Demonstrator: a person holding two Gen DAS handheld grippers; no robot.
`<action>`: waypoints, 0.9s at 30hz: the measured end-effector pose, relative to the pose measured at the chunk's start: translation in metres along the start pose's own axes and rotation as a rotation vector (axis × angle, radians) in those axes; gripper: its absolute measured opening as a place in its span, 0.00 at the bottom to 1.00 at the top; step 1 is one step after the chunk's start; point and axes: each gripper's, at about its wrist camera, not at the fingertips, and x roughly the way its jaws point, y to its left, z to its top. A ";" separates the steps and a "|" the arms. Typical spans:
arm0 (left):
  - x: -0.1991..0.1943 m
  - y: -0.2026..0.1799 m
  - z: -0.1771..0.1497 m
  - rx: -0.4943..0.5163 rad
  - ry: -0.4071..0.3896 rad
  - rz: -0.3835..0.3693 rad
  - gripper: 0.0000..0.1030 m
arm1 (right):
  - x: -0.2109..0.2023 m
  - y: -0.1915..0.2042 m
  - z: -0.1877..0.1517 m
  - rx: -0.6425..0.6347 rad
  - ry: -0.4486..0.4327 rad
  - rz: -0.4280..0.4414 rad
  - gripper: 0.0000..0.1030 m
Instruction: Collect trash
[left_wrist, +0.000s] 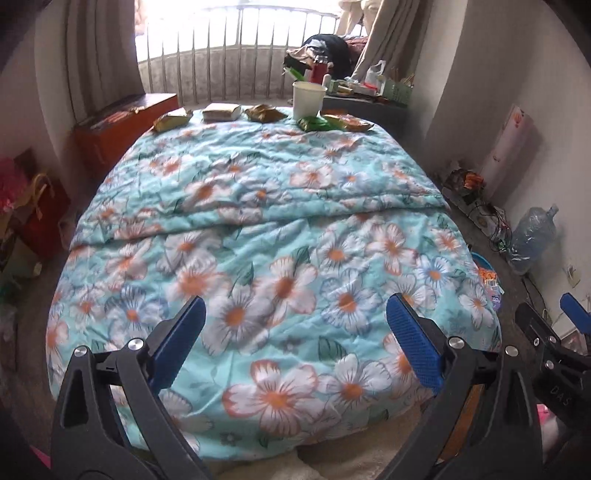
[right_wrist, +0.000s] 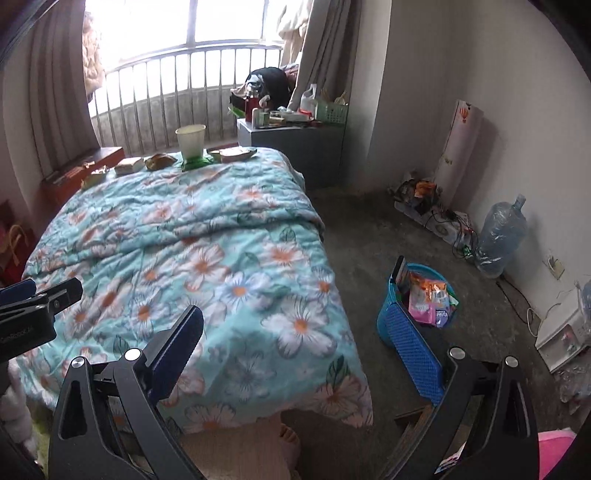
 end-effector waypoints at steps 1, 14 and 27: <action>0.001 0.002 -0.006 -0.012 0.012 -0.001 0.92 | -0.002 0.000 -0.005 -0.008 0.012 -0.024 0.94; -0.013 -0.009 -0.014 0.050 0.001 -0.015 0.92 | -0.013 -0.017 -0.031 0.029 0.072 -0.084 0.94; -0.025 -0.011 -0.011 0.075 -0.030 0.044 0.92 | -0.021 -0.017 -0.030 0.031 0.043 -0.075 0.94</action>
